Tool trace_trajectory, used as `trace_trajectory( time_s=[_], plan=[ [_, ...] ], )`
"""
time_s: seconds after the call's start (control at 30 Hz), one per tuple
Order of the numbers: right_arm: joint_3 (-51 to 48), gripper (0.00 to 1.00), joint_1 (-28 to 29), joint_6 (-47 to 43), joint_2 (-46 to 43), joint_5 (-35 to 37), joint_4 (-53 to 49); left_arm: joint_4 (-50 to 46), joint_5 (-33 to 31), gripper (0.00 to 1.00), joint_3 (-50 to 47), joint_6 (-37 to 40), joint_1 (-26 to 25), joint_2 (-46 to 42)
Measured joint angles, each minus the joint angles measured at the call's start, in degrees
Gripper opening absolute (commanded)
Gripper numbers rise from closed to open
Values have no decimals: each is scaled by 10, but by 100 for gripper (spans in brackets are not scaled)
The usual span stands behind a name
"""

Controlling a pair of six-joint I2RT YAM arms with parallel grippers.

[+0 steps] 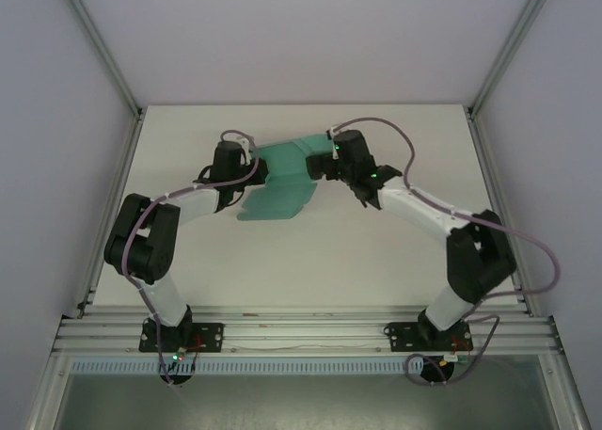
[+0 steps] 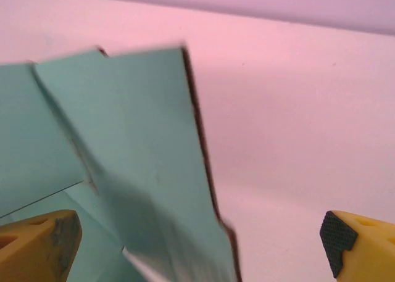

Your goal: Assemble paper box

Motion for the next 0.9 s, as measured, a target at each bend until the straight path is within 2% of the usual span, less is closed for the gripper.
trace_trajectory(
  time_s=[0.13, 0.23, 0.57, 0.9],
  plan=[
    [-37, 100, -15, 3, -66, 1, -31, 0, 0, 0, 0, 0, 1, 0],
    [-57, 100, -22, 11, -77, -3, -51, -1, 3, 0, 1, 0, 1, 2],
    [-21, 100, -38, 28, 26, -38, -47, -22, 7, 0, 9, 2, 10, 16],
    [-2, 99, -38, 27, 51, -81, 13, -22, 35, 0, 13, 0, 10, 22]
  ],
)
